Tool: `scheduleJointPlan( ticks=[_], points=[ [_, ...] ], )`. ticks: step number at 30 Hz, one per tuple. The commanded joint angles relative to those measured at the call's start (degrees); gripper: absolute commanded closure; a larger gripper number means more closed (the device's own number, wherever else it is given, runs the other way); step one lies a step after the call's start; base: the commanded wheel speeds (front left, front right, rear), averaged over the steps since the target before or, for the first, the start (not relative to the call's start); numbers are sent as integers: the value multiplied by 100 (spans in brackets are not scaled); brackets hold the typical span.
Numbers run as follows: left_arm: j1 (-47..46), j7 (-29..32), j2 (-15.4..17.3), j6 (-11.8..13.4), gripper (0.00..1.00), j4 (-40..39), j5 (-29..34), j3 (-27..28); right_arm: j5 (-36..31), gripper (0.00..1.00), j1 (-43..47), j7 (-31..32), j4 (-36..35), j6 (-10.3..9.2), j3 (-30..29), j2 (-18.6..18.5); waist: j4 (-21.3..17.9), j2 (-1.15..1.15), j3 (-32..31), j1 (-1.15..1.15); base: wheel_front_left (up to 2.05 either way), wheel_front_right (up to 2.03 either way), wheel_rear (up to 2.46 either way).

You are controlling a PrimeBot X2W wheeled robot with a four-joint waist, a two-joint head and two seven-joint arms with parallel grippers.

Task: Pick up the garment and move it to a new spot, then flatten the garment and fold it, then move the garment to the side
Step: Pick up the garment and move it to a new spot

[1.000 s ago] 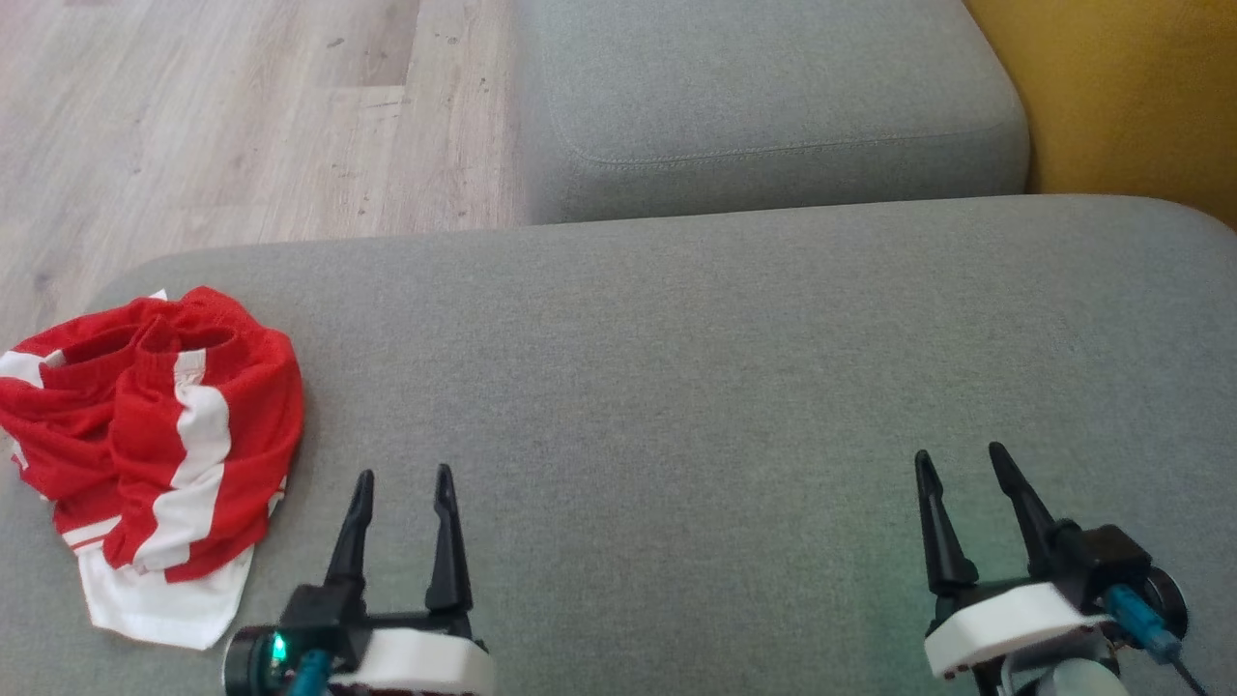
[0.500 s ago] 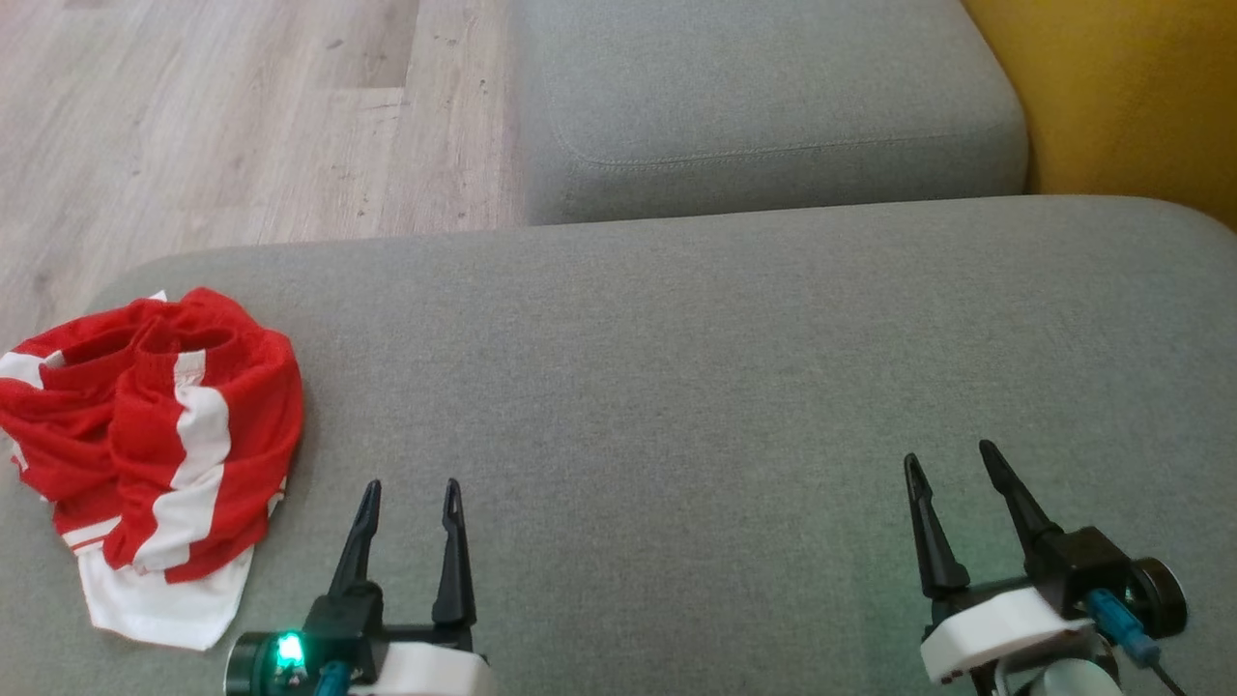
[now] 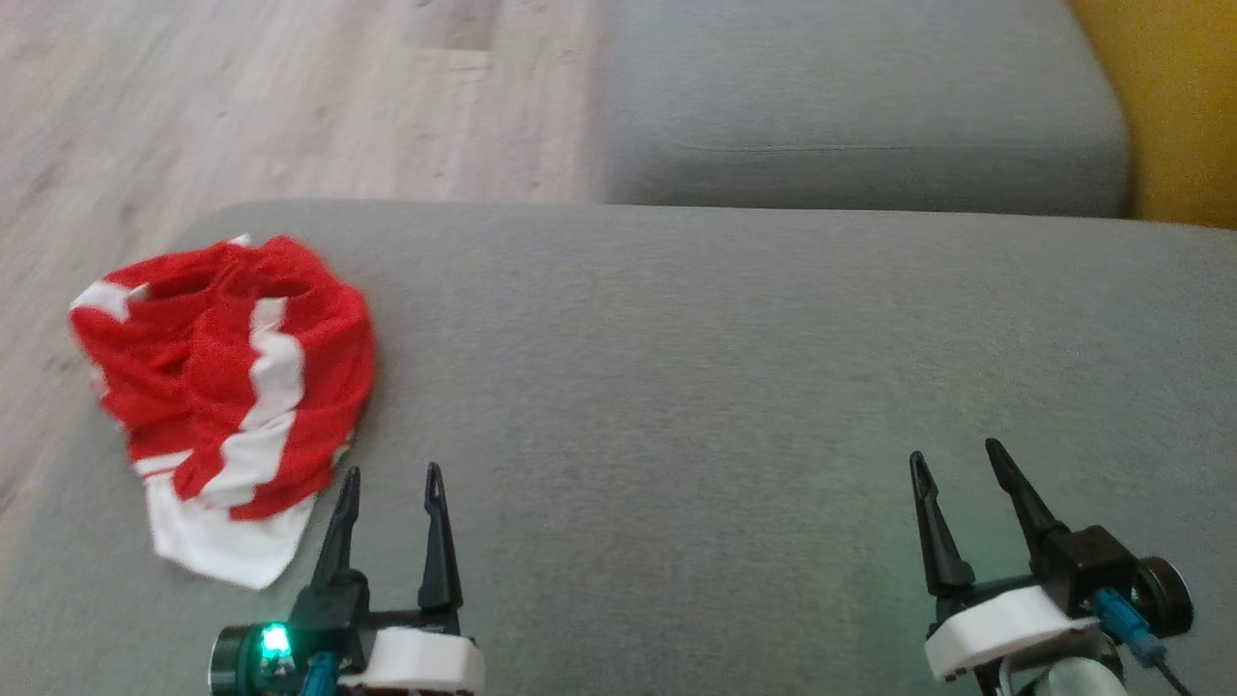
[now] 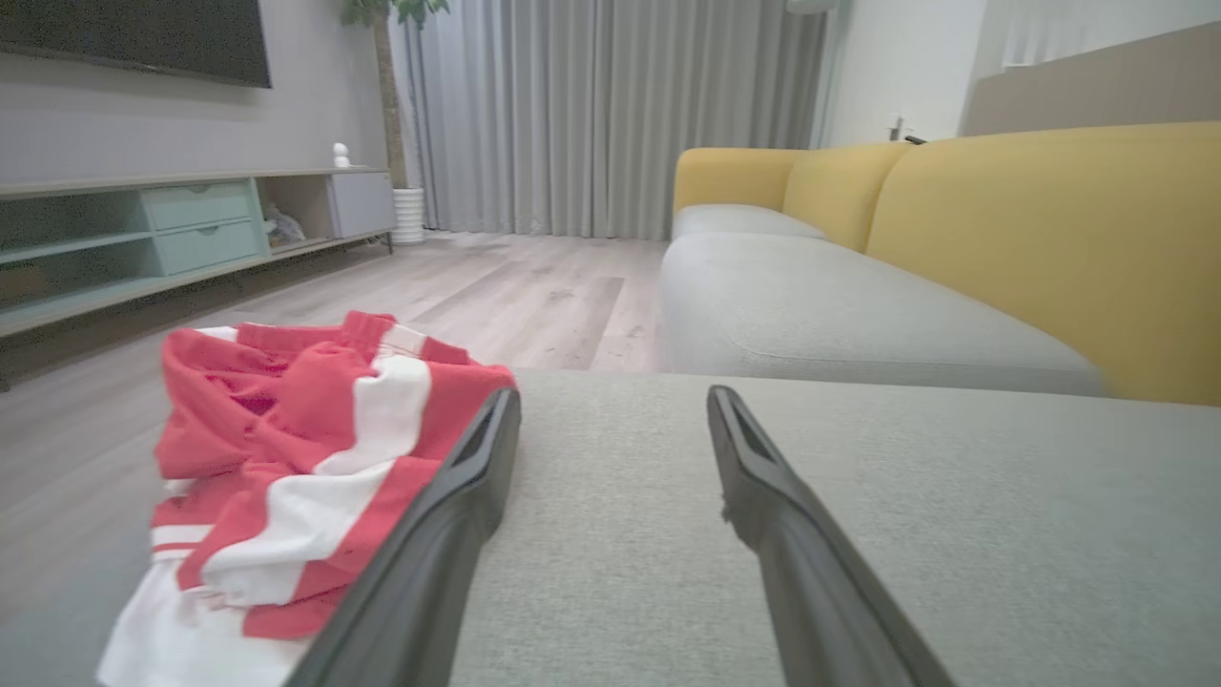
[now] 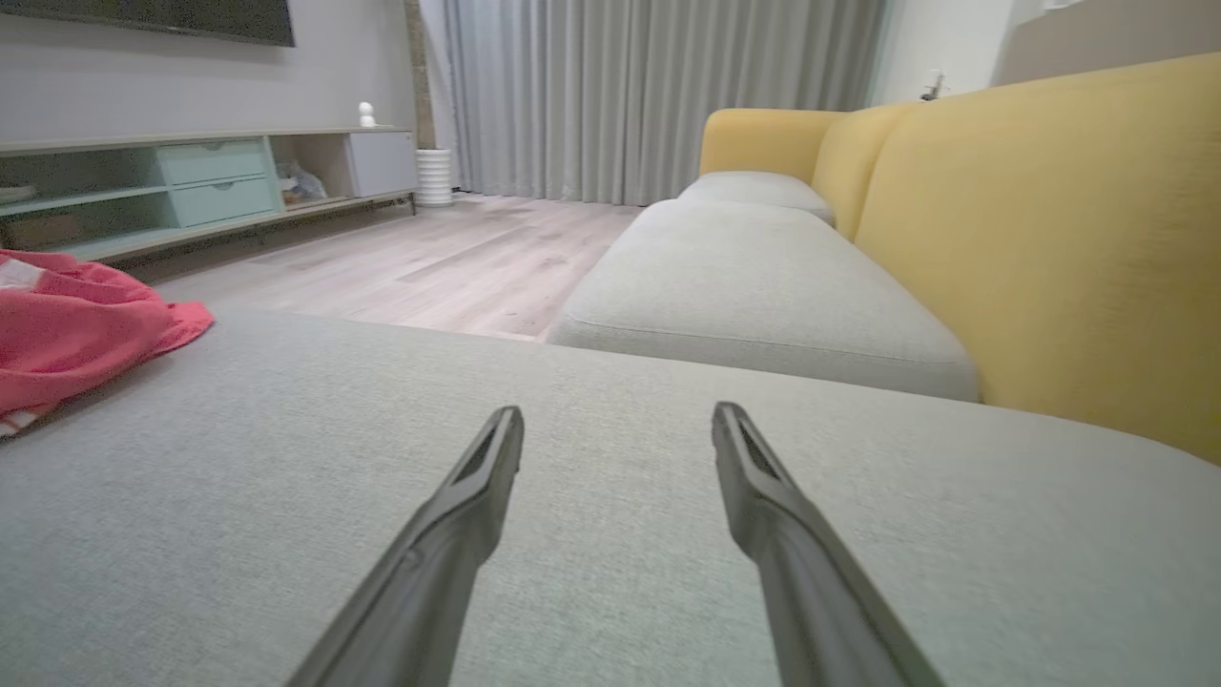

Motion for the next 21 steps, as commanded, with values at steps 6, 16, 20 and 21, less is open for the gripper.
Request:
scheduleJointPlan(
  ticks=[6, 16, 20, 21],
  points=[
    [-327, -55, 20, 129, 0, -322, 76, 303, -7, 0, -220, -78, -237, -4, 123, -59, 973, 0, 155, 0, 0, 0, 0],
    [-286, -55, 20, 205, 0, -522, 112, 572, -66, 0, -272, -78, -233, -4, 114, -59, 1867, 0, 273, 0, 0, 0, 0],
    [-277, -55, 20, 214, 0, -602, 103, 637, -112, 0, -264, -78, -239, -4, 96, -59, 1989, 0, 332, 0, 0, 0, 0],
    [-282, -55, 20, 209, 0, -631, 109, 650, -127, 0, -266, -78, -242, -4, 91, -59, 2001, 0, 360, 0, 0, 0, 0]
  ],
)
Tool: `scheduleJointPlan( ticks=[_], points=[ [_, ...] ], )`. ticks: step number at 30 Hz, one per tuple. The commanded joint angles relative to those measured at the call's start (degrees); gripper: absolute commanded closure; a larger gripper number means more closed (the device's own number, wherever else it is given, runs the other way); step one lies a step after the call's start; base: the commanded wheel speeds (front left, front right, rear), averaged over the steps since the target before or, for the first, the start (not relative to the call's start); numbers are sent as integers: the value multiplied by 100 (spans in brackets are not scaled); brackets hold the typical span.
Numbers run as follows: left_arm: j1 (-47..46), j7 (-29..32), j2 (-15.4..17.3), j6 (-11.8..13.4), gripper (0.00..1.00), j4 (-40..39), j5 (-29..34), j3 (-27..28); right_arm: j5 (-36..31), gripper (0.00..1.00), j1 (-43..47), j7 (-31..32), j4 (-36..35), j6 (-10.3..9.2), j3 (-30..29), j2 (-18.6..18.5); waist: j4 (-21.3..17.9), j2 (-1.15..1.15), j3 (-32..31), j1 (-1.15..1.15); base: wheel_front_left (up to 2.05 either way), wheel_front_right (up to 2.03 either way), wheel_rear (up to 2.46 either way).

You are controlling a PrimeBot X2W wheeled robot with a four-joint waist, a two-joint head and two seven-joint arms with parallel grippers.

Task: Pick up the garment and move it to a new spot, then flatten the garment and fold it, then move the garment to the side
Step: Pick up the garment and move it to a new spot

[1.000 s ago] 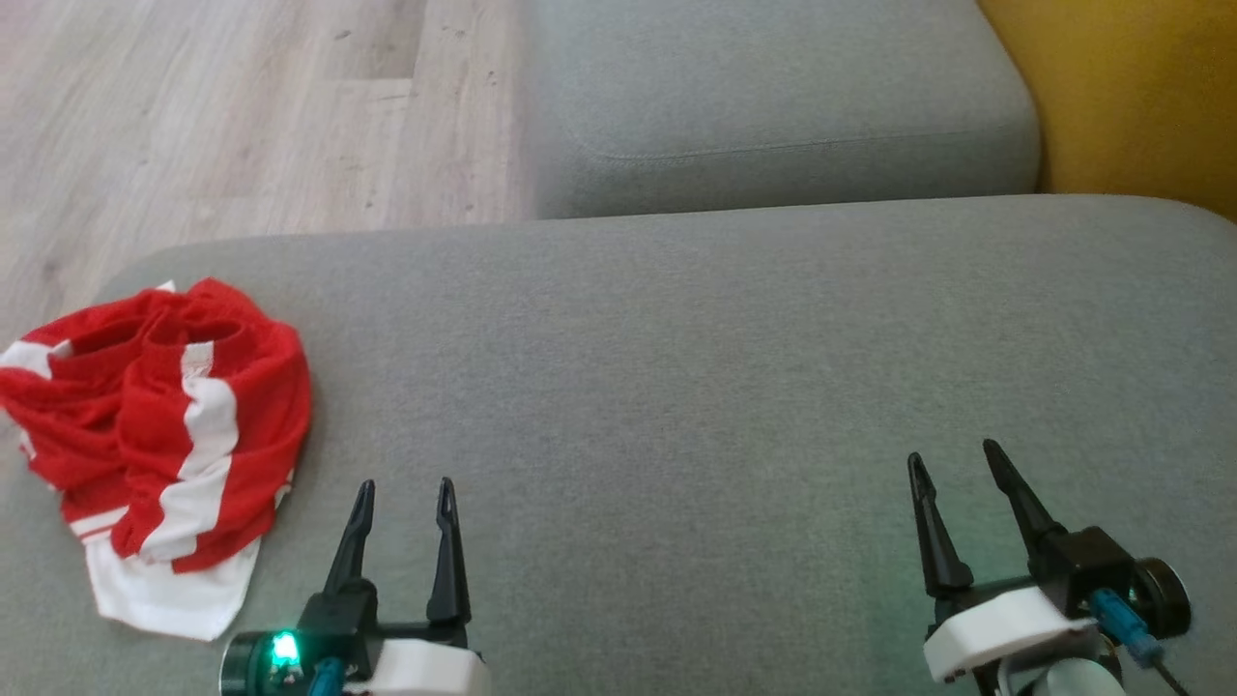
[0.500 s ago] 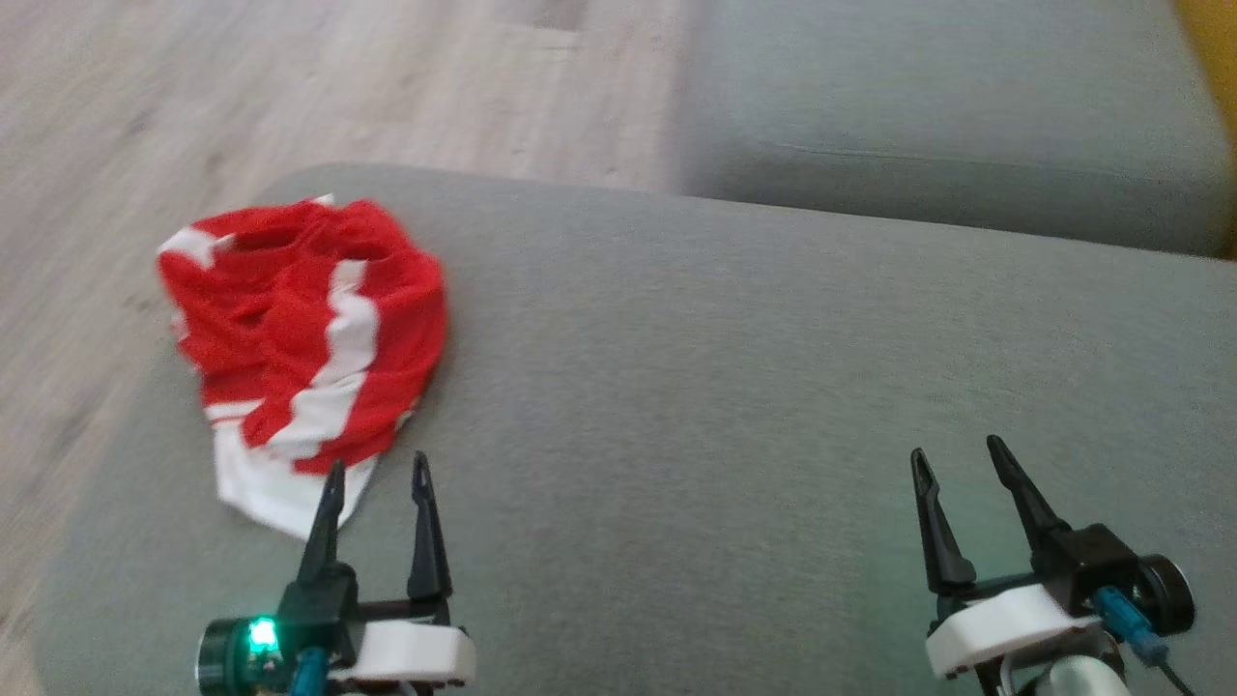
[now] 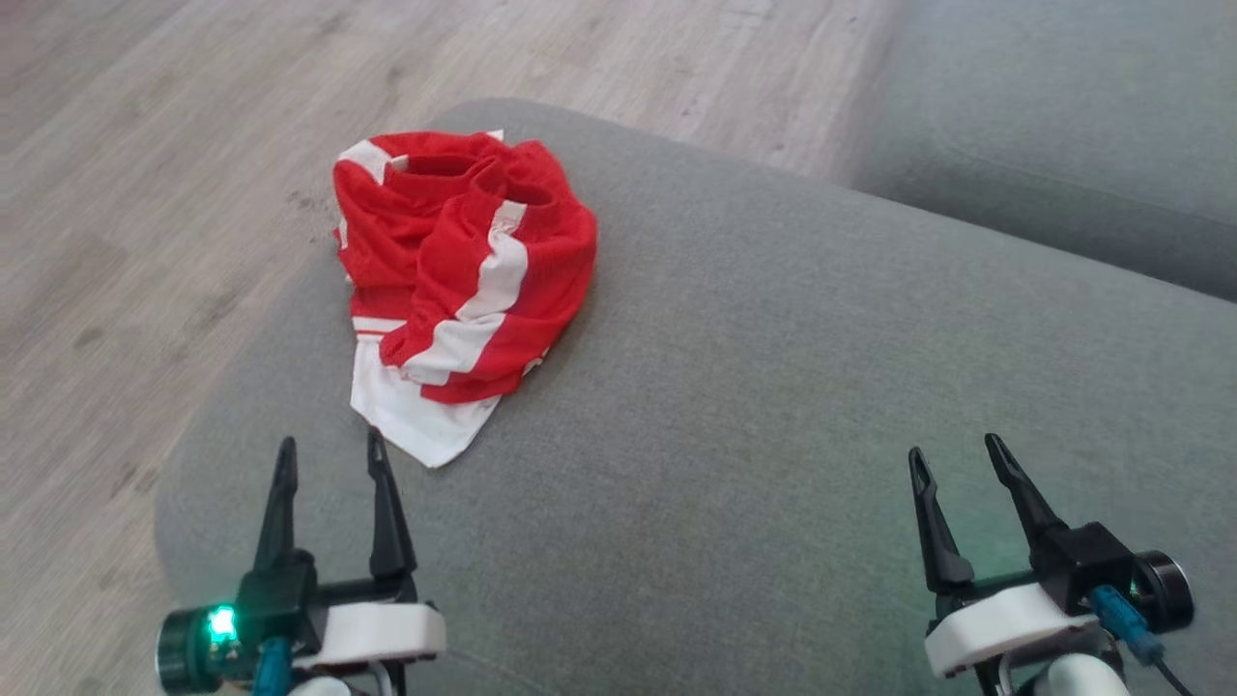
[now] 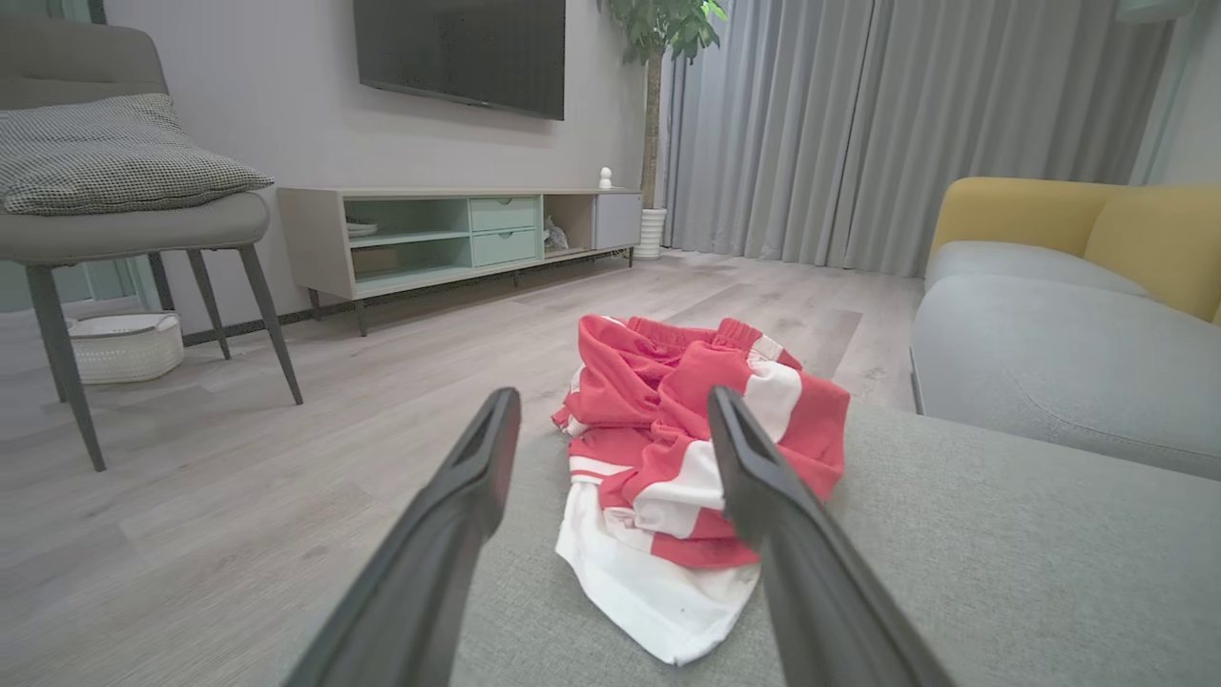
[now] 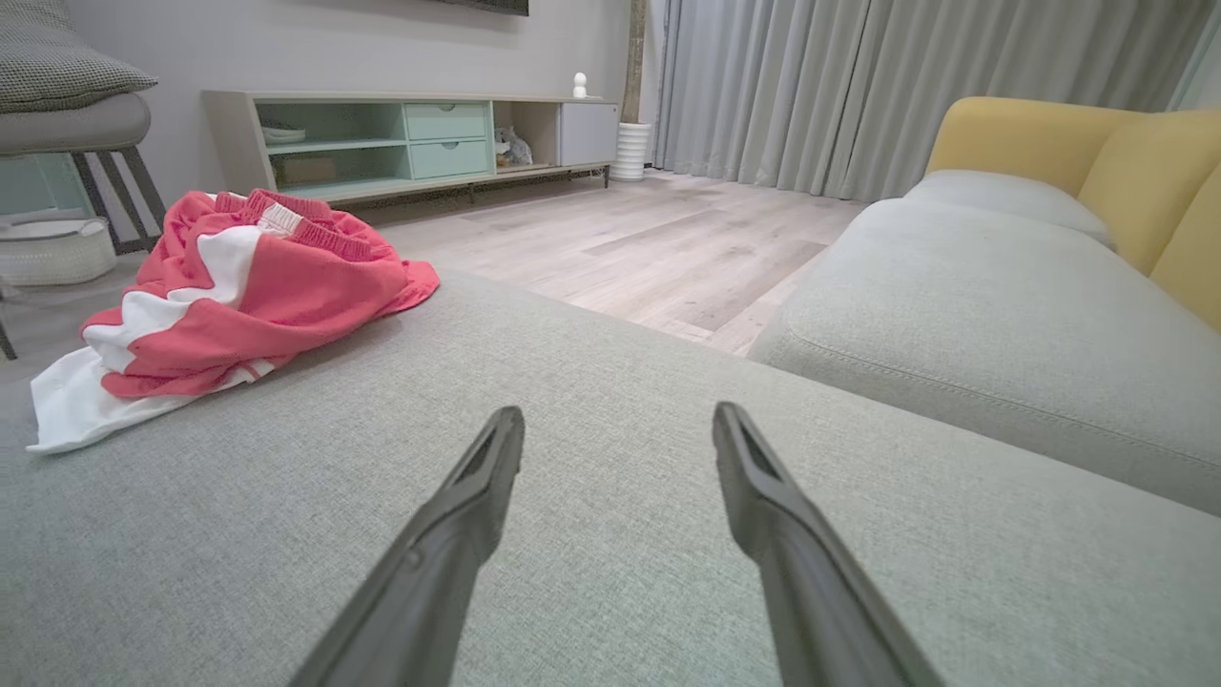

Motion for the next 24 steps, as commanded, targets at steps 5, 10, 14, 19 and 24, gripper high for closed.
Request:
scheduleJointPlan(
  ticks=[5, 10, 14, 19, 24],
  points=[
    [-552, -54, 28, -115, 0, -426, 229, 335, -244, 0, -277, -70, -232, -4, 65, -59, 26, 0, 369, 0, 0, 0, 0],
    [-1601, -54, 179, -358, 0, -549, 413, 525, -624, 0, -543, -70, -383, -4, -31, -175, -89, 0, 1124, 0, 0, 0, 0],
    [-2762, -54, 435, -562, 0, 12, 455, 682, -722, 0, -795, -70, -498, -4, -11, -509, -221, 0, 1683, 0, 0, 0, 0],
    [-3976, 180, 671, -764, 0, 1145, 377, 770, -738, 0, -1006, -70, -593, -4, 55, -826, -403, 0, 2133, 0, 0, 0, 0],
    [-5135, 1039, 1054, -971, 0, 2709, 309, 837, -709, 0, -1257, -70, -699, -4, 170, -1075, -737, 0, 2591, 0, 0, 0, 0]
  ],
)
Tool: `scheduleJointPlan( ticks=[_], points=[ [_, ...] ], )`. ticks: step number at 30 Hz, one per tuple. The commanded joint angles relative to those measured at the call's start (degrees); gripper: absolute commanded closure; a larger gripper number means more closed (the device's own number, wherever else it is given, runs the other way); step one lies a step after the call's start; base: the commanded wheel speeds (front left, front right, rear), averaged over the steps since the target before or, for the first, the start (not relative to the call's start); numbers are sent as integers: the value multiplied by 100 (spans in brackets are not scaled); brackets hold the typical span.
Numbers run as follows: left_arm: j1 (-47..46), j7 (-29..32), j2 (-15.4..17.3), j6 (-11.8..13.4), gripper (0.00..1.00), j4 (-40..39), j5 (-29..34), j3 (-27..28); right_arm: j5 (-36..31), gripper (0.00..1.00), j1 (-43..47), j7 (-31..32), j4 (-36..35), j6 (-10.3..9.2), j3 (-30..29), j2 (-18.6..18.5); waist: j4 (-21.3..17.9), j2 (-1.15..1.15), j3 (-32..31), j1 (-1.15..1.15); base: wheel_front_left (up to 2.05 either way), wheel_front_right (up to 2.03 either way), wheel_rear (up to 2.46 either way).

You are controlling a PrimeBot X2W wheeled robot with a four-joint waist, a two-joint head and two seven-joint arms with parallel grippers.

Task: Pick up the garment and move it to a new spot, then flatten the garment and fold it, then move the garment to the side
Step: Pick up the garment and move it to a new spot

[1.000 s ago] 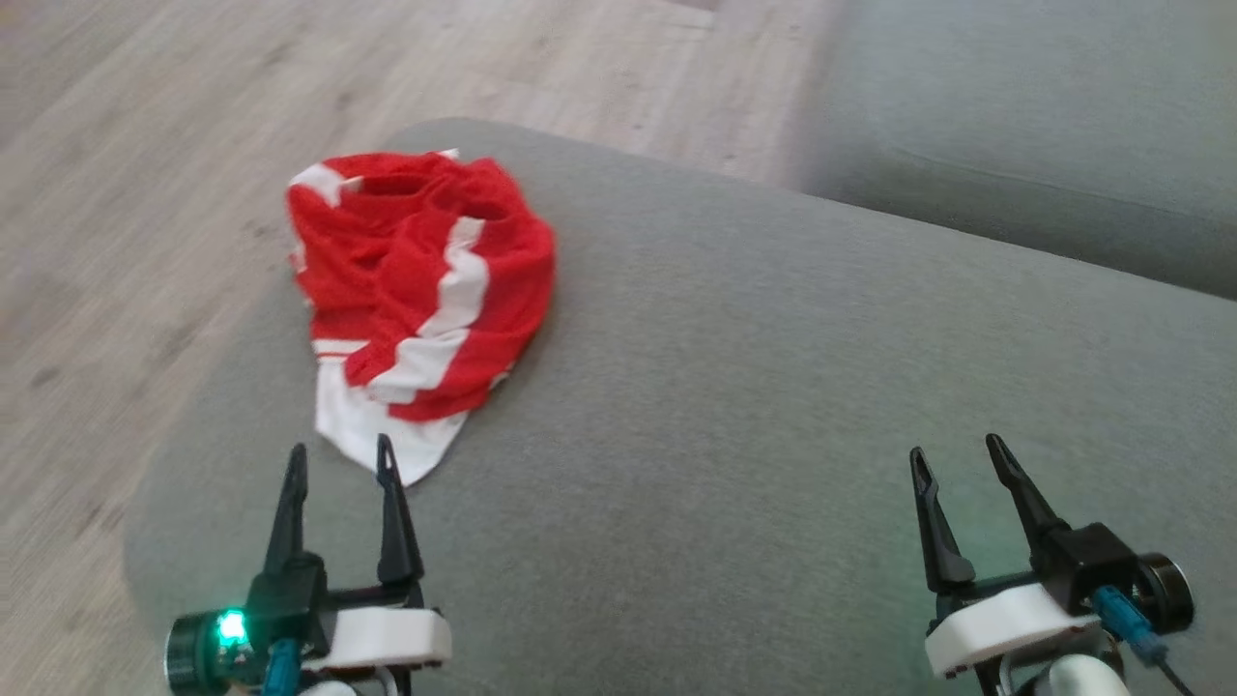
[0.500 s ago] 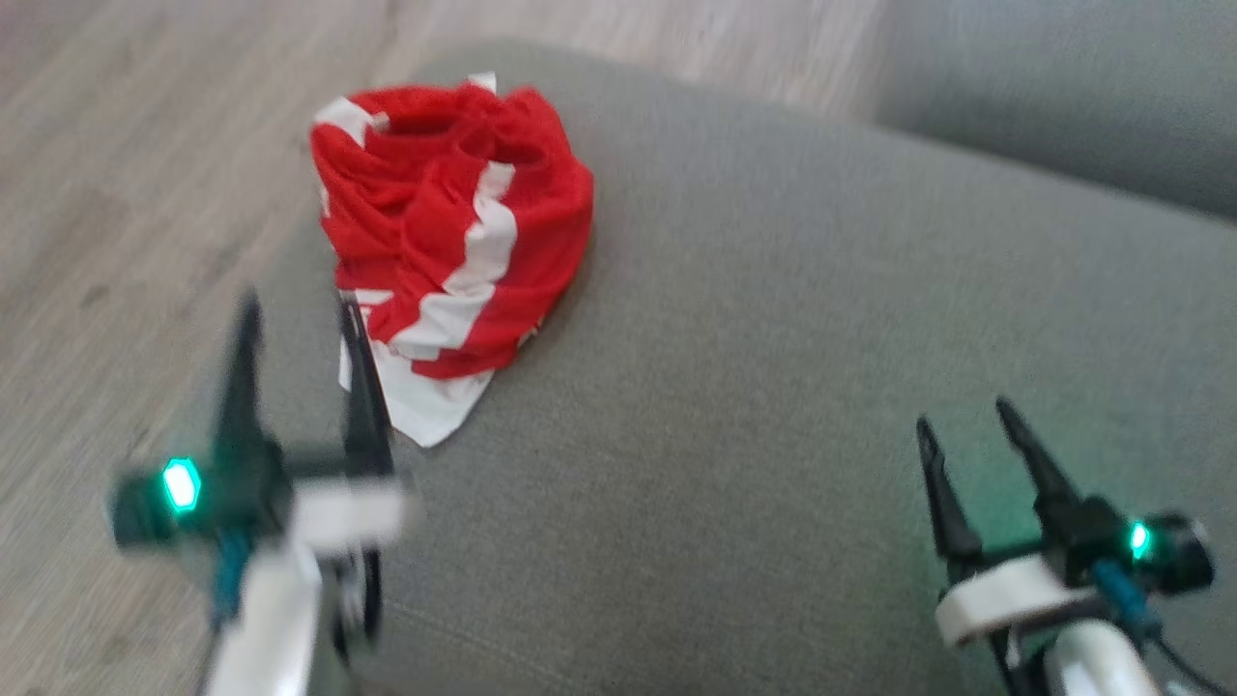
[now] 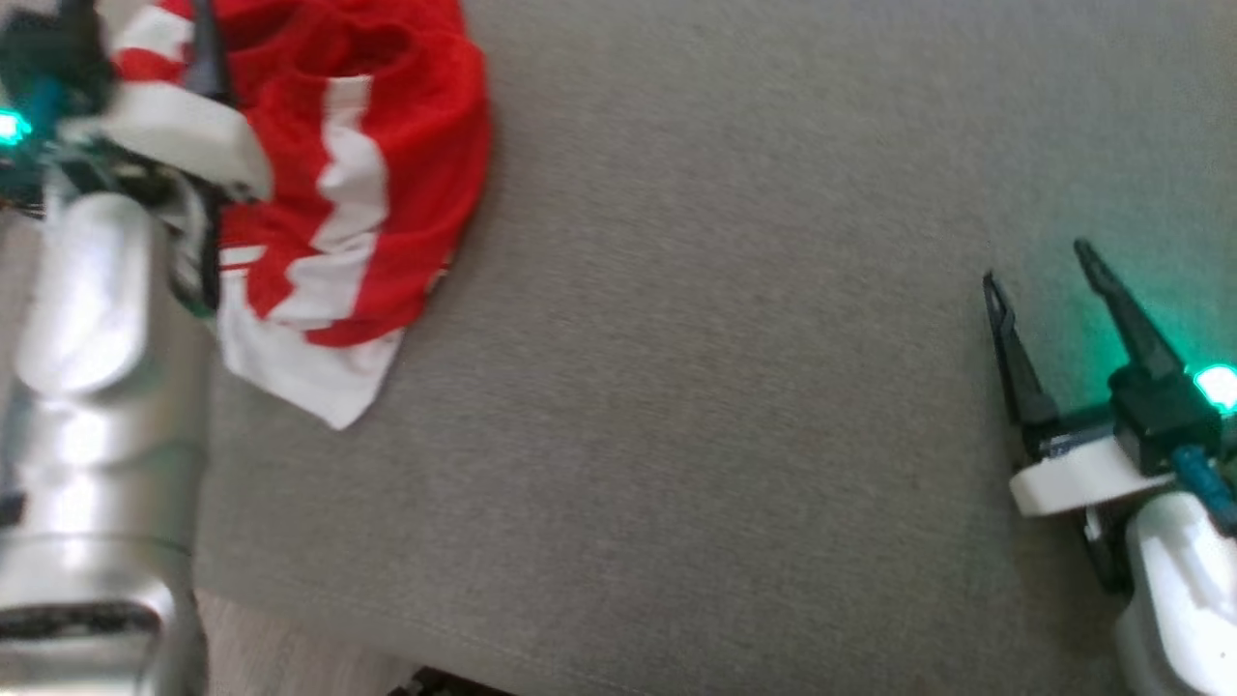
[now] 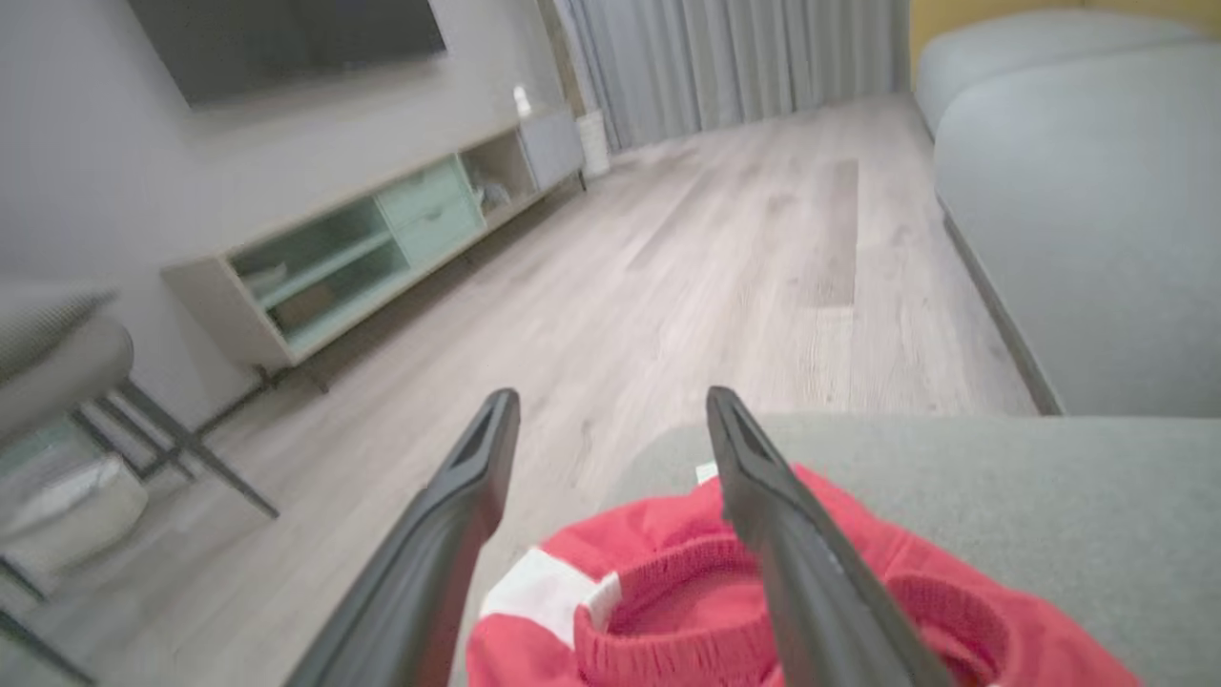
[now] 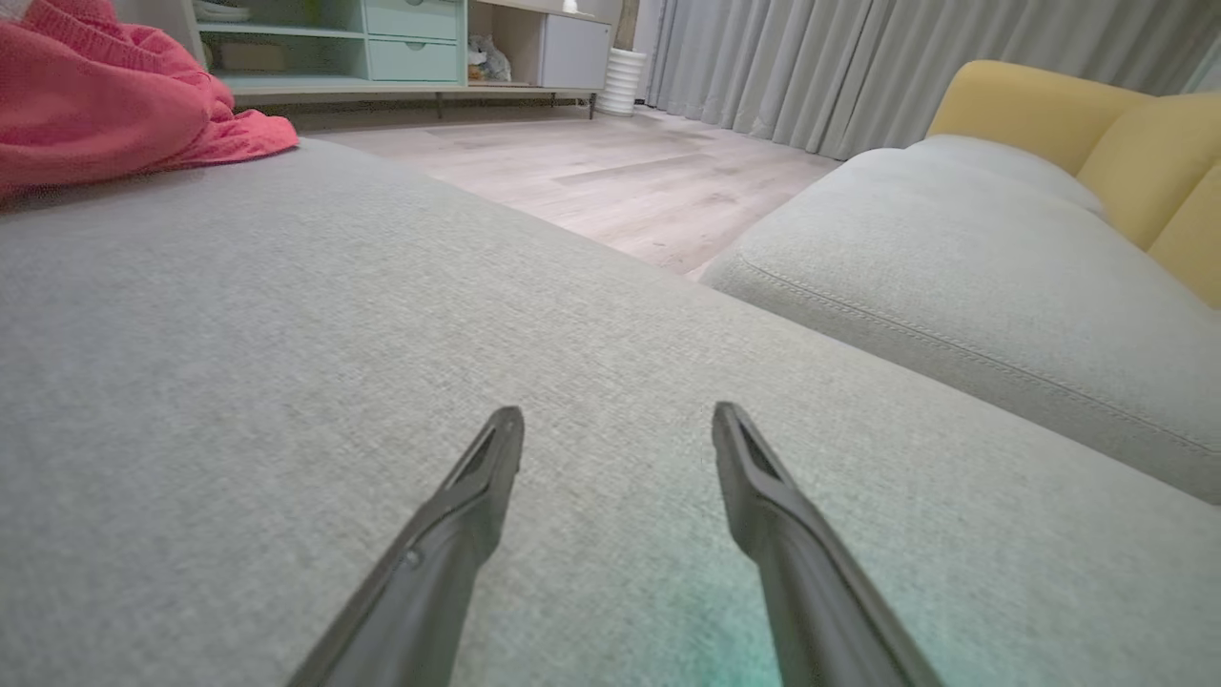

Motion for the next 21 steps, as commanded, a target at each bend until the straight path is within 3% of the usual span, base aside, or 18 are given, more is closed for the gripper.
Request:
scheduleJointPlan(
  ticks=[1, 7, 13, 14, 15, 21],
  points=[
    [-171, 102, 340, -10, 0, 32, -97, 237, -18, 0, -95, -62, -210, -4, 150, -82, -353, 0, 366, -2, 0, 0, 0],
    [-631, 700, 659, -237, 0, 1492, -266, 325, -4, 0, -219, -62, -296, -4, 143, -169, -665, 0, 688, -2, 0, 0, 0],
    [-748, 557, 735, -379, 0, 2193, -300, 260, 8, 0, -198, -62, -306, -4, 80, -162, -718, 0, 728, -2, 0, 0, 0],
    [-765, 517, 728, -426, 73, 2269, -311, 245, 7, 0, -202, -62, -299, -4, 74, -142, -710, 0, 720, -2, 0, 0, 0],
    [-816, 356, 735, -461, 100, 2361, -324, 227, 12, 0, -221, -62, -281, -4, 97, -98, -699, 0, 694, -2, 0, 0, 0],
    [-1090, -330, 843, -498, 100, 2386, -254, 111, 34, 0, -276, -62, -211, -4, 175, 38, -704, 0, 521, -2, 0, 0, 0]
  ],
)
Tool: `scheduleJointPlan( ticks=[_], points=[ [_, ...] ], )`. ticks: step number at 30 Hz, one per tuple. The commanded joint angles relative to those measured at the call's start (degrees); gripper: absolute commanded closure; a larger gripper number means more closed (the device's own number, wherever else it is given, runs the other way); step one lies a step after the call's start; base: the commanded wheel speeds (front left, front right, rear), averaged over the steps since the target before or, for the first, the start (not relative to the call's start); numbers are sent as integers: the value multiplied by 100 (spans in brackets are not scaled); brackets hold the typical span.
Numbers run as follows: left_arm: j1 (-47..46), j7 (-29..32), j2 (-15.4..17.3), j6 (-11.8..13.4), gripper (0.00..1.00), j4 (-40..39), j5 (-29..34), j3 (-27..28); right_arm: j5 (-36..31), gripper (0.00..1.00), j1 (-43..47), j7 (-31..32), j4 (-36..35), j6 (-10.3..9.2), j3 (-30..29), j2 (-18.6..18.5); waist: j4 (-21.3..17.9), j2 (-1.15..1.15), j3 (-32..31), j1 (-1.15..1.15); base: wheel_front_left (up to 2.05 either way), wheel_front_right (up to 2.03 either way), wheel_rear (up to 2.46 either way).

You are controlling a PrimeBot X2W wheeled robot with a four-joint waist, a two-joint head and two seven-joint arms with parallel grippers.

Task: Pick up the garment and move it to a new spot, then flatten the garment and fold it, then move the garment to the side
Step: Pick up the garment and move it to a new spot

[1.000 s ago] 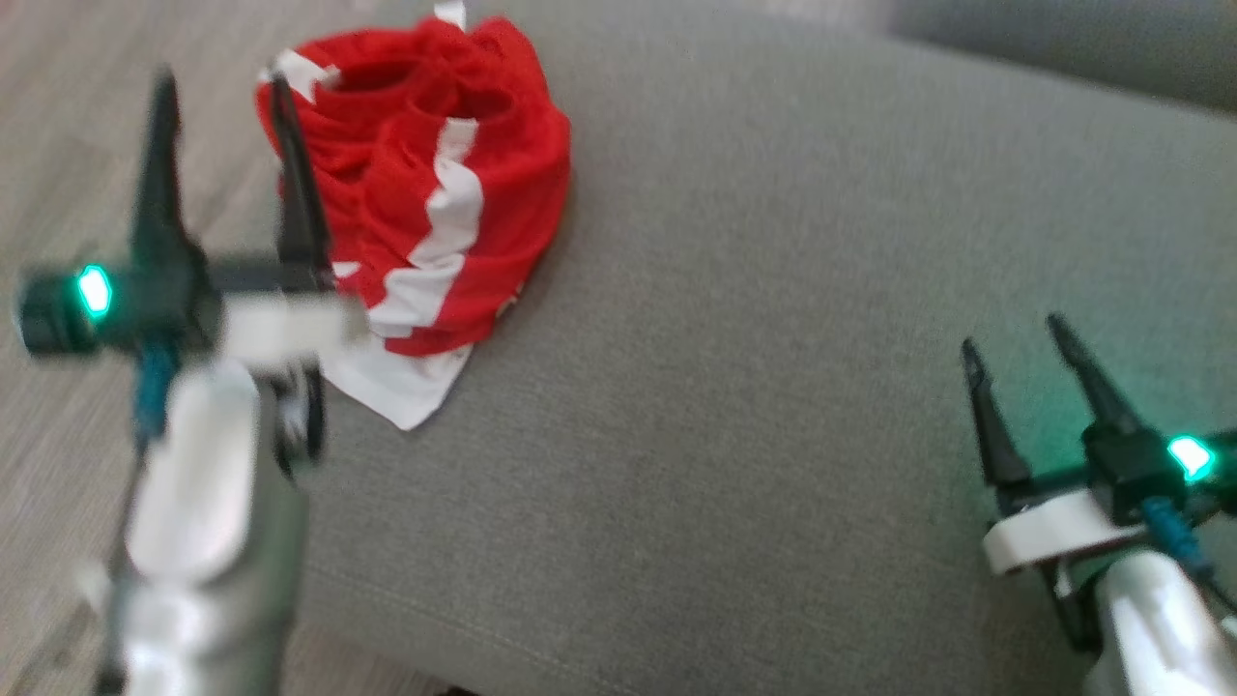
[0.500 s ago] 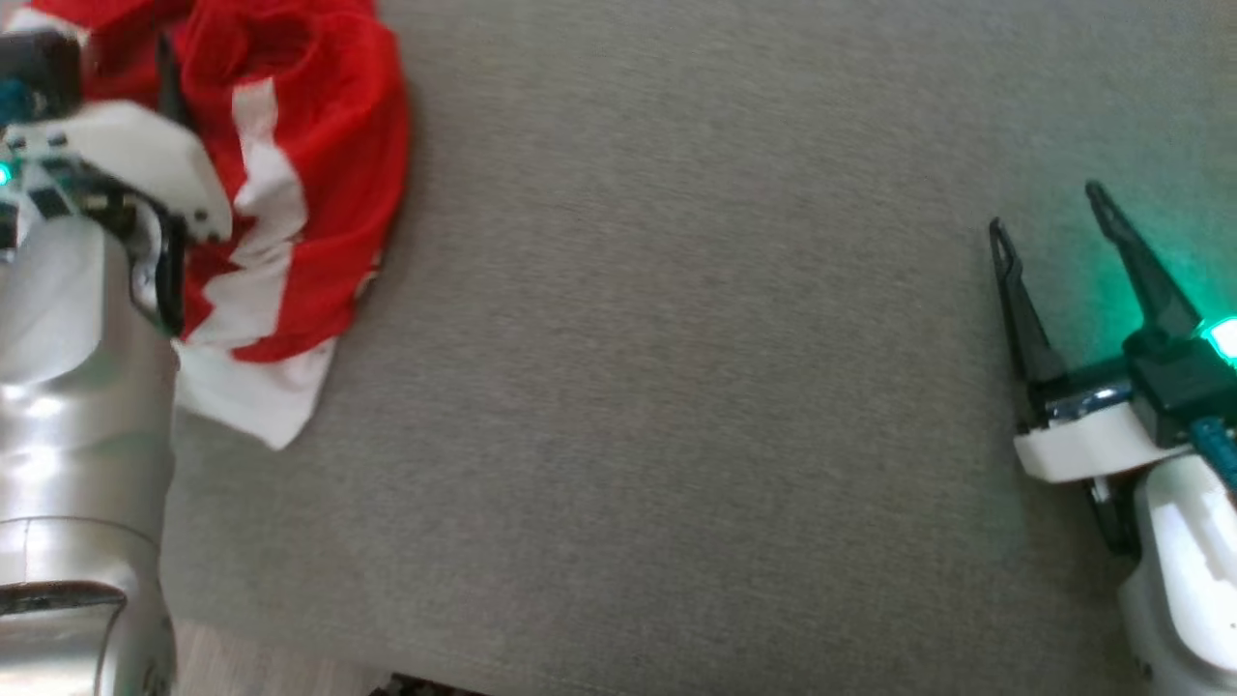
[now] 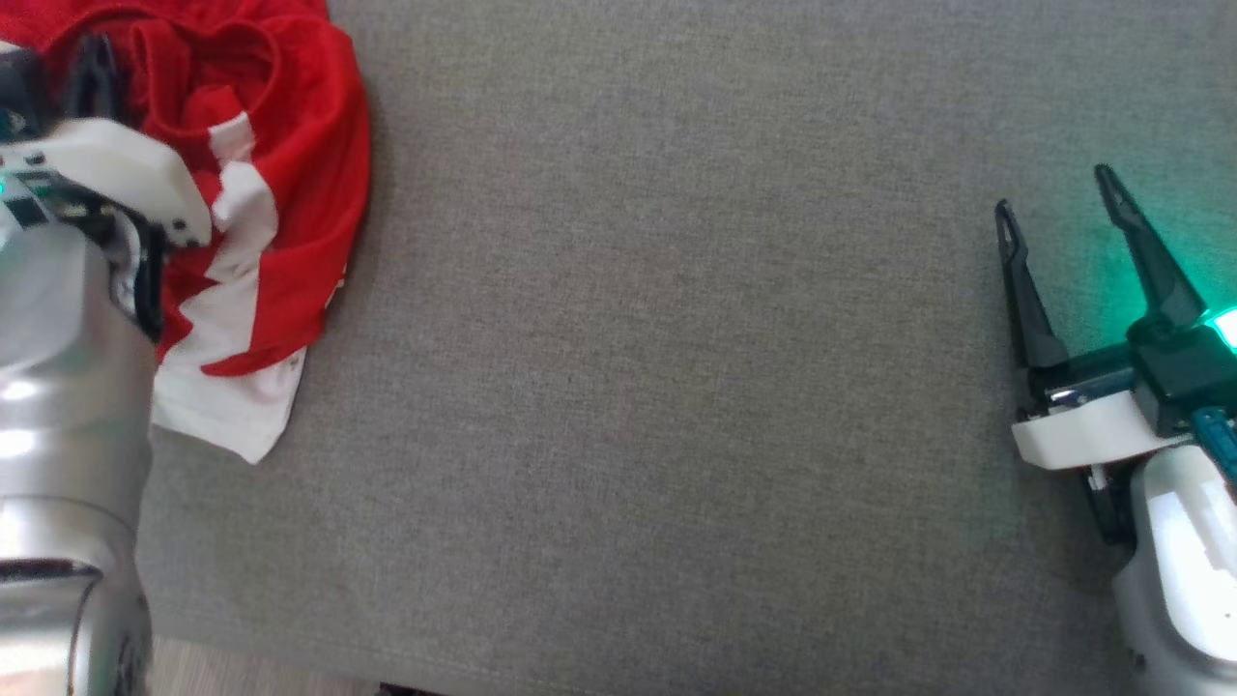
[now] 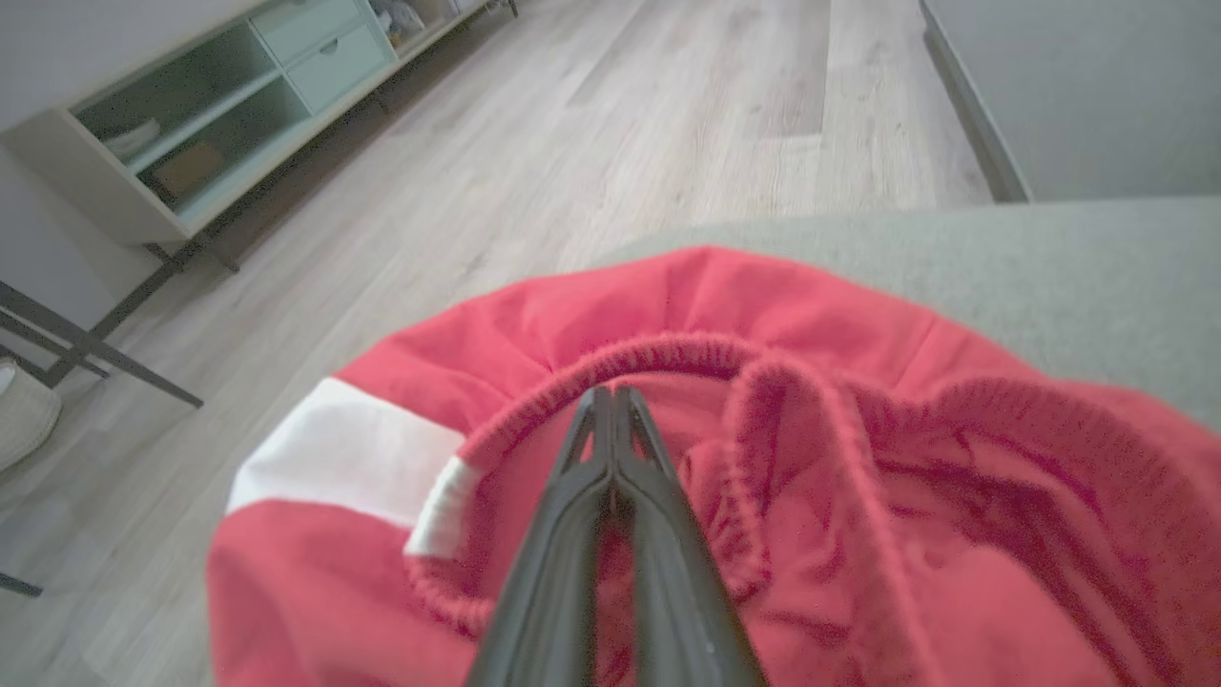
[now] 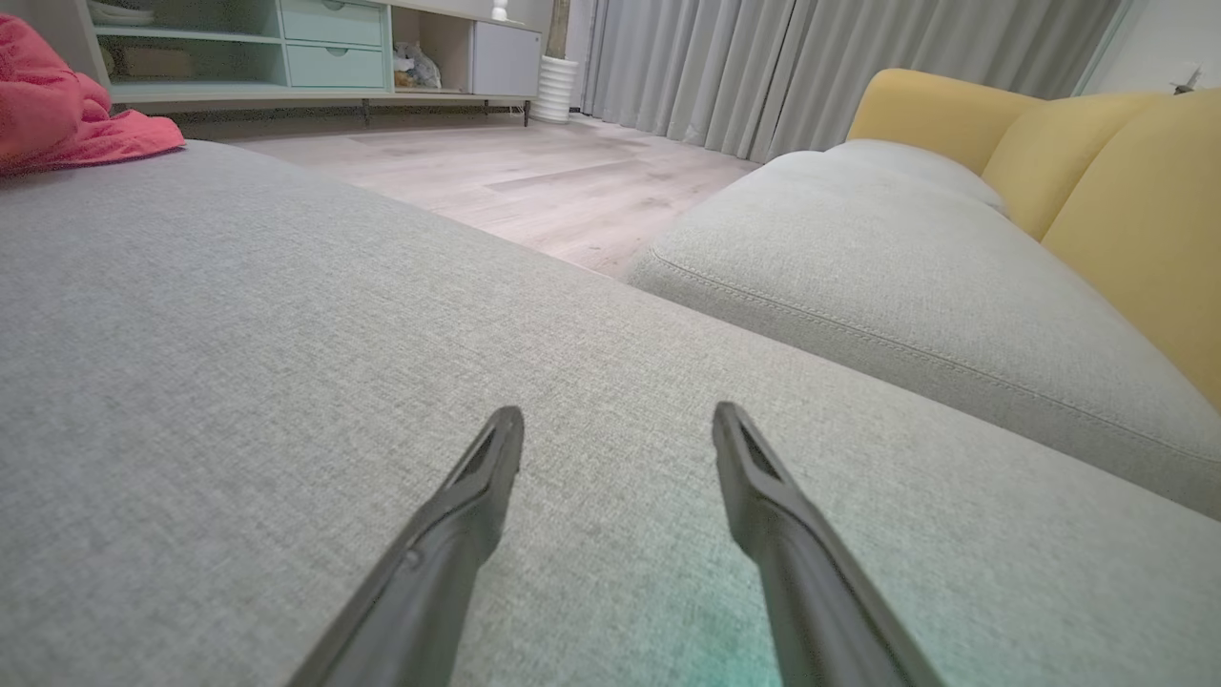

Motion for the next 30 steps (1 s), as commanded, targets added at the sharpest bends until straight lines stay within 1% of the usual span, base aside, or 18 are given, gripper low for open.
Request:
scheduleJointPlan(
  ticks=[1, 4, 8, 12, 15, 16, 18, 21, 24, 30],
  points=[
    [-275, -160, 407, -20, 100, -184, 37, 67, 31, 0, 182, 38, 39, -4, 142, 72, -3, 0, -80, 0, 0, 0, 0],
    [-466, -427, 429, -78, 100, -298, 83, -24, 61, 0, 194, 38, 104, -4, 133, 136, -24, 0, -258, 0, 0, 0, 0],
    [-714, -620, 448, -151, 100, -586, 179, -186, 92, 0, 240, 38, 161, -4, 123, 268, -94, 0, -576, 0, 0, 0, 0],
    [-933, -701, 435, -240, 100, -1027, 273, -382, 117, 0, 315, 38, 211, -4, 113, 432, -229, 0, -932, 0, 0, 0, 0],
    [-1066, -701, 456, -297, 100, -1445, 368, -558, 162, 0, 343, 38, 246, -4, 128, 587, -439, 0, -1225, 0, 0, 0, 0],
    [-1066, -701, 456, -297, 100, -1445, 368, -558, 162, 0, 343, 38, 246, -4, 128, 587, -439, 0, -1225, 0, 0, 0, 0],
    [-1141, -635, 450, -339, 100, -1749, 395, -669, 182, 0, 373, 38, 253, -4, 133, 682, -612, 0, -1400, 0, 0, 0, 0],
    [-1183, -464, 430, -393, 100, -2241, 401, -839, 240, 0, 423, 38, 230, -4, 148, 819, -985, 0, -1682, 0, 0, 0, 0],
    [-1148, -230, 387, -439, 100, -2724, 307, -1000, 322, 0, 515, 38, 155, -4, 140, 912, -1421, 0, -1932, 0, 0, 0, 0],
    [-885, 232, 174, -476, 100, -3626, -88, -1320, 494, 0, 680, 38, -107, -4, 145, 965, -2343, 0, -2247, 0, 0, 0, 0]
  ],
)
